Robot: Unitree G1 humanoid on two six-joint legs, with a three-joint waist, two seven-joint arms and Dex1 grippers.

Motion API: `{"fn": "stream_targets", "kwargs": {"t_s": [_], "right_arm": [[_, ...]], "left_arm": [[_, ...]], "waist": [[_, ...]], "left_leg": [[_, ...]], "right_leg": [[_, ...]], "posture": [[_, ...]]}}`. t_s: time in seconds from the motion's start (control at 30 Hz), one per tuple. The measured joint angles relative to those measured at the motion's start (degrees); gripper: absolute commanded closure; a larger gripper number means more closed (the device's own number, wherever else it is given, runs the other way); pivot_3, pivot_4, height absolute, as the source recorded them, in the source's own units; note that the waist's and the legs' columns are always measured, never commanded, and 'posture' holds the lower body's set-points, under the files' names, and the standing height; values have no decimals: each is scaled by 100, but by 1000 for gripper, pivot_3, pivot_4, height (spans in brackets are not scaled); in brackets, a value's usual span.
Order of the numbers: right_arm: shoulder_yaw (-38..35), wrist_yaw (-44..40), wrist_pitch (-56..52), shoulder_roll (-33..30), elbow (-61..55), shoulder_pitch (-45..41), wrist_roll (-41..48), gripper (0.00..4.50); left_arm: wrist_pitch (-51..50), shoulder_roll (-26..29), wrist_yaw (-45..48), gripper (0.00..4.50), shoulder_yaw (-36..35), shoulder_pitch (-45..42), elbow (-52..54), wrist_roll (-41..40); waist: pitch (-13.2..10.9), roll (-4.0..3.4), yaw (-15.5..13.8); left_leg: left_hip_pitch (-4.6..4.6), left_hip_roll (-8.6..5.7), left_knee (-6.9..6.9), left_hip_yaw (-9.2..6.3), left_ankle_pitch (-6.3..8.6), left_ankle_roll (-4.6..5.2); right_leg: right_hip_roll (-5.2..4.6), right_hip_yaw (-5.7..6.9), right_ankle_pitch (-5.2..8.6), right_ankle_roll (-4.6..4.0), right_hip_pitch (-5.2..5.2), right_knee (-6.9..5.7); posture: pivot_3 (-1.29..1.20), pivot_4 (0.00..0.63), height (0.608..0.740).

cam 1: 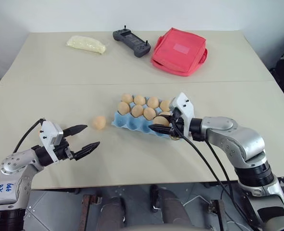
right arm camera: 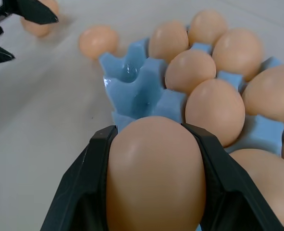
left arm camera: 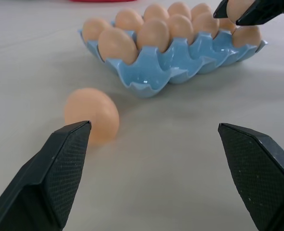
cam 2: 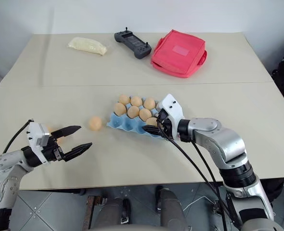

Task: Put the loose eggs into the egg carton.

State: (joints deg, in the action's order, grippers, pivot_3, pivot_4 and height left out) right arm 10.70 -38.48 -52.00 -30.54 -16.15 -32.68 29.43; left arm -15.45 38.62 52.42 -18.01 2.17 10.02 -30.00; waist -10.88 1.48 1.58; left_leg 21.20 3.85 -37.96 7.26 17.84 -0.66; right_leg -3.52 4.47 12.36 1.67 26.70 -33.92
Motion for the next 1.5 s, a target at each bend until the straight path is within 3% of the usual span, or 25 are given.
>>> {"fn": "stream_targets", "kwargs": {"t_s": [0.07, 0.33, 0.63, 0.87, 1.3, 1.5], "right_arm": [[33, -52, 82, 0, 125, -29, -76, 2770], [76, -298, 341, 6, 304, -66, -276, 50], [-46, -469, 560, -65, 305, -159, -300, 17], [-513, -1478, 1492, -724, 282, -163, -270, 17], [-673, -4218, 3167, -1248, 1622, 62, -38, 17], [-550, -4715, 3521, -1368, 2165, -122, -298, 17]], "left_arm": [[0, 0, -53, 0, -19, 68, 102, -1], [-9, 0, -208, 0, -143, 130, 254, -2], [-23, -1, -368, 0, -143, 17, 289, -2], [-133, -215, -1129, 0, -463, 94, 996, -17], [-784, -1652, -3681, 0, -751, 1036, 2694, 355], [-1442, -2049, -4492, 0, -528, 1404, 3542, 375]], "waist": [[0, 0, 0], [0, 0, 4], [0, 0, 2], [0, 1, 2], [0, 5, -4], [0, 5, -6]], "left_leg": [[0, -1, 0, 0, 2, 0], [-3, -2, 0, 0, 4, -4], [-2, -2, 0, 0, 5, -5], [-2, -5, 0, 4, 11, -5], [-9, -11, -12, 8, 9, 0], [-12, -12, -16, 6, 7, -1]], "right_leg": [[0, -1, 0, 0, 0, 1], [5, 2, 2, -3, 0, -1], [5, 3, 2, -3, 0, 1], [7, -3, 2, 1, 0, 4], [15, -16, 0, 4, -10, 5], [45, -23, 3, -1, -10, 3]], "posture": [[0, 150, 740], [0, 150, 740], [0, 150, 740], [0, 150, 740], [0, 150, 740], [0, 150, 740]]}}
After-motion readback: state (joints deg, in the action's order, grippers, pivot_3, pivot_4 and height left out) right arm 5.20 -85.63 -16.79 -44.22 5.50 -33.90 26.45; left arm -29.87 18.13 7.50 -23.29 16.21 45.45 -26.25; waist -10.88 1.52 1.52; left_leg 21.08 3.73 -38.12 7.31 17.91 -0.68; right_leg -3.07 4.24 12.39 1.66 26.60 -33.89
